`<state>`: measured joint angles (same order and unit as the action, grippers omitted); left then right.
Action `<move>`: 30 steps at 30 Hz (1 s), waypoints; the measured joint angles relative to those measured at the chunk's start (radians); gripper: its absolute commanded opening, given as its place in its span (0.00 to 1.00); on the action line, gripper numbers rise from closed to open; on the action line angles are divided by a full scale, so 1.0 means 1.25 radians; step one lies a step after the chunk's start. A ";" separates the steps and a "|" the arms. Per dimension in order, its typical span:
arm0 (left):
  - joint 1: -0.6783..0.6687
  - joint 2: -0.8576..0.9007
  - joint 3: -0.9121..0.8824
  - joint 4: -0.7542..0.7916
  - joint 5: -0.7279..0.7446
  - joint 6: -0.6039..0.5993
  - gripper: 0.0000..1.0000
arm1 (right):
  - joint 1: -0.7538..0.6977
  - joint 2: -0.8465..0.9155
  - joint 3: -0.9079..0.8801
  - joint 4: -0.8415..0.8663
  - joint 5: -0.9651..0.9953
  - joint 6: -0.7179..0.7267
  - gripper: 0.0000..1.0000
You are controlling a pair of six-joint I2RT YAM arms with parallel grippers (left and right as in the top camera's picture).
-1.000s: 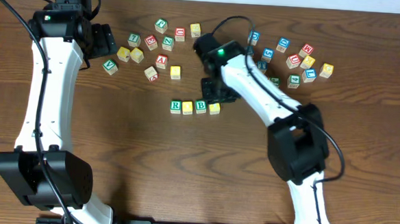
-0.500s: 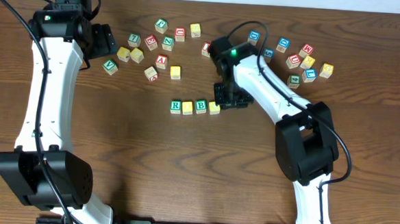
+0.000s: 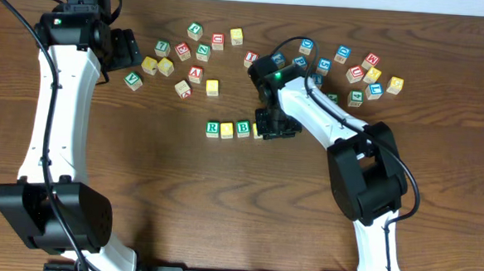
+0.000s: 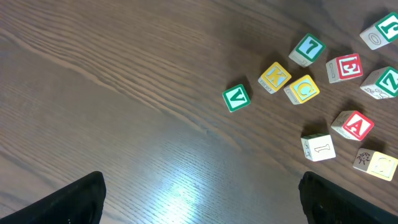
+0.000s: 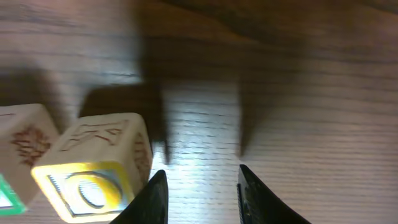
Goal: Spell out ROBOT
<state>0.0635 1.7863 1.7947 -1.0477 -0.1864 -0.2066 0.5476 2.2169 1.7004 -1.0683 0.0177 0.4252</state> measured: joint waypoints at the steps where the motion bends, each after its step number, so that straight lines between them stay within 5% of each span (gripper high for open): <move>1: 0.000 0.000 0.000 0.000 0.000 0.000 0.98 | 0.003 0.000 0.000 0.004 0.000 0.000 0.31; 30: 0.000 0.000 0.000 0.000 0.000 0.000 0.98 | 0.024 0.000 0.000 0.042 -0.039 -0.001 0.28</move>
<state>0.0635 1.7863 1.7947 -1.0473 -0.1864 -0.2066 0.5777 2.2169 1.7004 -1.0161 -0.0307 0.4236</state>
